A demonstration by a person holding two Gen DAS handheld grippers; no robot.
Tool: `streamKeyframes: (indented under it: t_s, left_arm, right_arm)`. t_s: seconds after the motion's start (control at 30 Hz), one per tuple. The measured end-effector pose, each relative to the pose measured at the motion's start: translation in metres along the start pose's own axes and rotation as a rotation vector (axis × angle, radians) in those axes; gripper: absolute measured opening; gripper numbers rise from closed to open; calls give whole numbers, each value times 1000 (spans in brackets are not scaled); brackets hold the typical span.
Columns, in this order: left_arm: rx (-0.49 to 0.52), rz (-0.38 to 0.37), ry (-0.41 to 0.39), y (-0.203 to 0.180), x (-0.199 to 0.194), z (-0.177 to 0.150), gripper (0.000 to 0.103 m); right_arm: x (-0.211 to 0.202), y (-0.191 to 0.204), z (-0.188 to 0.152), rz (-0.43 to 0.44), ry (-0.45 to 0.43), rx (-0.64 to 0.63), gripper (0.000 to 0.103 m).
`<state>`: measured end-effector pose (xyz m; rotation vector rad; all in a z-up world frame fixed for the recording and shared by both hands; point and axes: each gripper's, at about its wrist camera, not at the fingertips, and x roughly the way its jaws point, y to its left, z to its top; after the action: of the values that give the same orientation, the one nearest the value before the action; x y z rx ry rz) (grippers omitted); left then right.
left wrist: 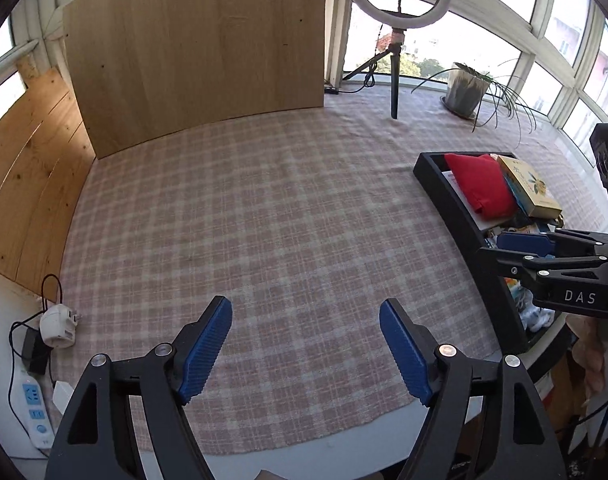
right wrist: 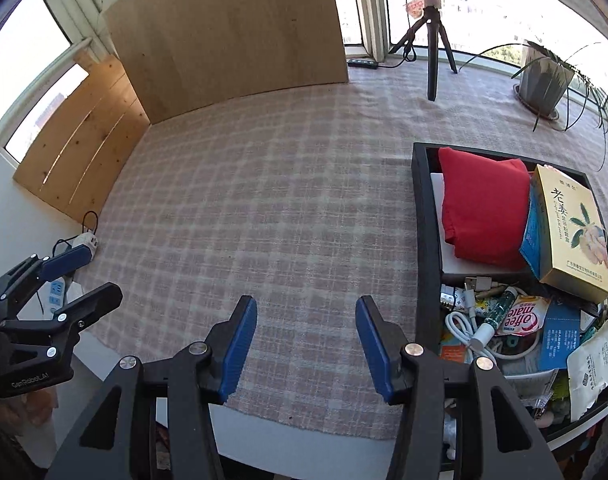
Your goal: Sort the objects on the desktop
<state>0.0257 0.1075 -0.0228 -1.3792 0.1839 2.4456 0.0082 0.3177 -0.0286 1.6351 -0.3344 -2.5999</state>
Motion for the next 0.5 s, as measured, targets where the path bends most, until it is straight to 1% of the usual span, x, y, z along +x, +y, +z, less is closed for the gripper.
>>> streamKeyframes:
  t_s: [0.1,0.27,0.5]
  left_arm:
    - [-25,11,-3,26,-4,-8,80]
    - [-55,25,-2,62,-10,-20,81]
    - [-60,36,12,94,-5,-29,84]
  right_arm:
    - [8,28,-2,6,4,-17,48]
    - [23,64,-3,0,15,-28,48]
    - [39,94,-4,-11,13,-27,48]
